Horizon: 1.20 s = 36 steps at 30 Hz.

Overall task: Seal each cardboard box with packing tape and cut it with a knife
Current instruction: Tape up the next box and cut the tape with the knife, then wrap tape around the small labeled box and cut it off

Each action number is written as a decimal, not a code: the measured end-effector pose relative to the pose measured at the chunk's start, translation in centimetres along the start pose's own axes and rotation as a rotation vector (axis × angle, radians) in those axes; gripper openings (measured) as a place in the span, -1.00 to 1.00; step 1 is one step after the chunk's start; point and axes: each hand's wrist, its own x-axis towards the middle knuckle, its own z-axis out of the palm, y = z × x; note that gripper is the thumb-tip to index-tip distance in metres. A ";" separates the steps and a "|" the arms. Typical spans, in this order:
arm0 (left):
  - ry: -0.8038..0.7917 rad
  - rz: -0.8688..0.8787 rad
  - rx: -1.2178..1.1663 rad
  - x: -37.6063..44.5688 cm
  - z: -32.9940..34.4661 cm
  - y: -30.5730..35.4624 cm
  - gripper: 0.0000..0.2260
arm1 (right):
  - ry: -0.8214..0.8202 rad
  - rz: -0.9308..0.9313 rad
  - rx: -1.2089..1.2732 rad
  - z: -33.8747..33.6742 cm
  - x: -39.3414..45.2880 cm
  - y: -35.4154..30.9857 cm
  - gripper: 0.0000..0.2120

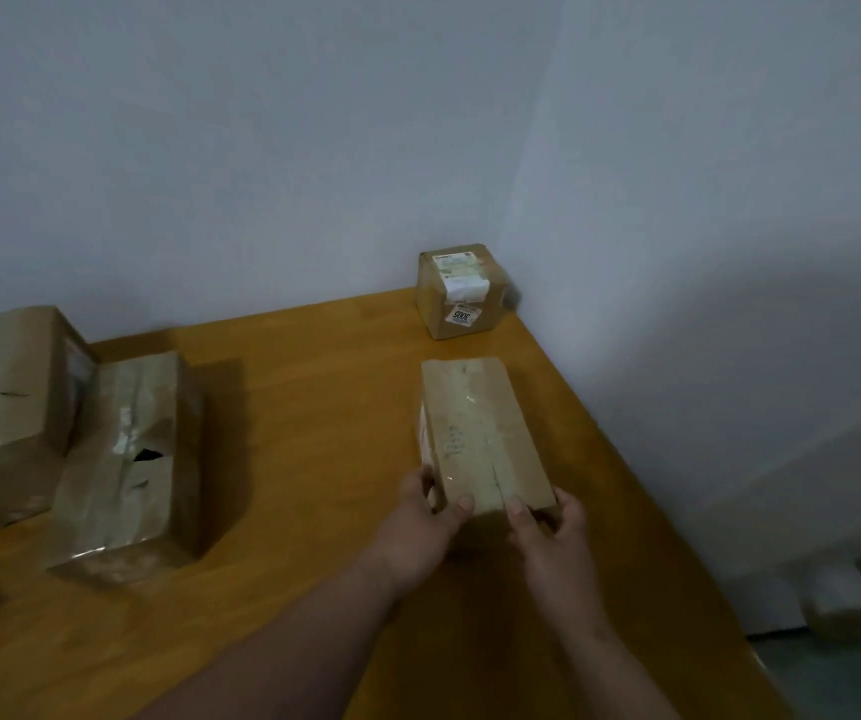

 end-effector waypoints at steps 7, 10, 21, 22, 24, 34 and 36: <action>0.193 -0.016 0.119 10.2 4.6 6.2 -0.43 | 0.028 -0.041 -0.001 -2.2 11.9 -3.4 -0.46; 0.214 -0.013 0.094 12.8 5.5 7.9 -0.47 | 0.037 -0.051 0.037 -2.1 15.1 -4.3 -0.48; 0.243 -0.055 0.000 11.1 2.5 6.2 -0.38 | 0.244 0.043 0.123 0.0 15.5 -3.3 -0.44; 0.267 -0.062 0.017 10.2 1.4 5.4 -0.38 | 0.244 0.045 0.111 0.6 14.3 -3.0 -0.47; 0.316 -0.083 0.031 7.8 -1.2 3.6 -0.40 | 0.170 0.021 0.052 2.5 11.3 -2.3 -0.54; 0.524 -0.083 0.056 -14.4 -17.1 -6.8 -0.50 | -0.451 -0.058 -0.236 17.4 -11.4 2.4 -0.92; 0.556 -0.097 0.042 -19.6 -20.5 -9.4 -0.50 | -0.545 -0.048 -0.273 21.0 -16.3 3.3 -0.95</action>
